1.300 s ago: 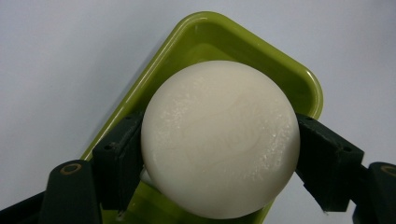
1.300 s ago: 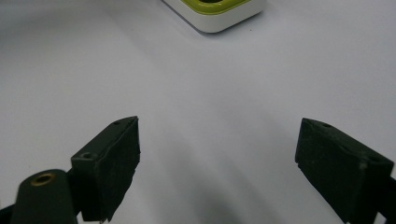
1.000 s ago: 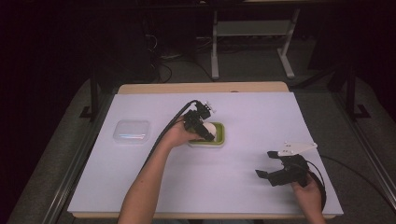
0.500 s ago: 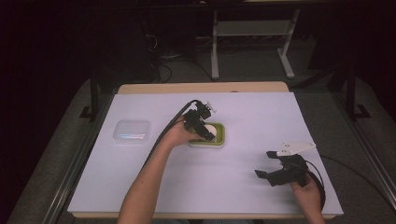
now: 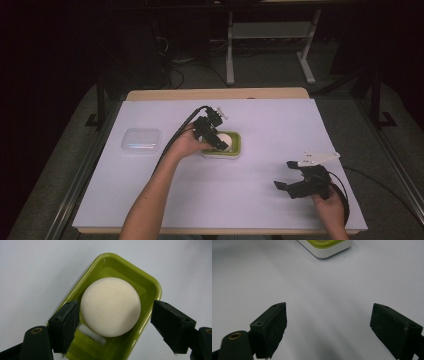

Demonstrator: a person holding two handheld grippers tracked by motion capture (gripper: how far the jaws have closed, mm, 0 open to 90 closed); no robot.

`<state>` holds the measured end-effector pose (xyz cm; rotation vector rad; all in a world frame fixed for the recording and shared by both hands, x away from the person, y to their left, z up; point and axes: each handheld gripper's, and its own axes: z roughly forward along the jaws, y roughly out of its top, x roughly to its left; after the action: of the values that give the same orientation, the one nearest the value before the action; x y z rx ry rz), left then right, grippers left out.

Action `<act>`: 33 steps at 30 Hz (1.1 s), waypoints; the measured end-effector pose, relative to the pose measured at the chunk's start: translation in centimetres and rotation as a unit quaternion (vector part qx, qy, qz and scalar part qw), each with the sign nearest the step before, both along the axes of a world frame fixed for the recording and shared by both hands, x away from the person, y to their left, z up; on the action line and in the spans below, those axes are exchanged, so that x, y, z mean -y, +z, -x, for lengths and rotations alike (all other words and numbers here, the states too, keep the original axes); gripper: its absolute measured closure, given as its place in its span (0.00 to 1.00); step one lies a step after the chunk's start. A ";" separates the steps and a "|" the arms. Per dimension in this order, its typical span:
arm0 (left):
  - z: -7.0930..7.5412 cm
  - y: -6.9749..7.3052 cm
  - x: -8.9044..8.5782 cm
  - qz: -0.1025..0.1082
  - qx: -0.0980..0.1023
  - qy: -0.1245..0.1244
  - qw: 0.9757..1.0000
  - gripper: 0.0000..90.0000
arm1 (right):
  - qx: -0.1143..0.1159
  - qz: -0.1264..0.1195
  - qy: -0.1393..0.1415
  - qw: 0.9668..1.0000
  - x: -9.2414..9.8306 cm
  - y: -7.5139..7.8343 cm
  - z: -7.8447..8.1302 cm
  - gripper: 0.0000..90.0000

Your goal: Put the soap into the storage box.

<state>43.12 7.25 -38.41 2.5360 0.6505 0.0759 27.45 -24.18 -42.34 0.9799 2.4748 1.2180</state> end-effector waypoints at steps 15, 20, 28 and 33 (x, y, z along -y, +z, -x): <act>1.4 1.0 -2.2 0.007 0.016 -0.002 1.000 0.25 | 0.002 0.000 -0.008 1.000 0.1 0.1 -0.1 0.15; 2.2 1.2 -2.8 0.011 0.017 -0.004 1.000 0.25 | 0.002 -0.008 -0.009 1.000 0.3 0.1 -0.1 0.15; 3.2 1.4 -3.8 0.017 0.029 -0.002 0.999 0.26 | 0.000 -0.008 -0.015 1.000 0.4 0.1 -0.2 0.15; 3.9 1.2 -4.7 0.025 0.025 0.001 0.999 0.26 | -0.005 -0.009 -0.021 1.000 0.4 0.0 -0.2 0.15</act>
<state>39.19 11.93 -37.25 2.4777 0.6279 0.1231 27.66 -24.55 -42.30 1.0395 2.4420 1.2283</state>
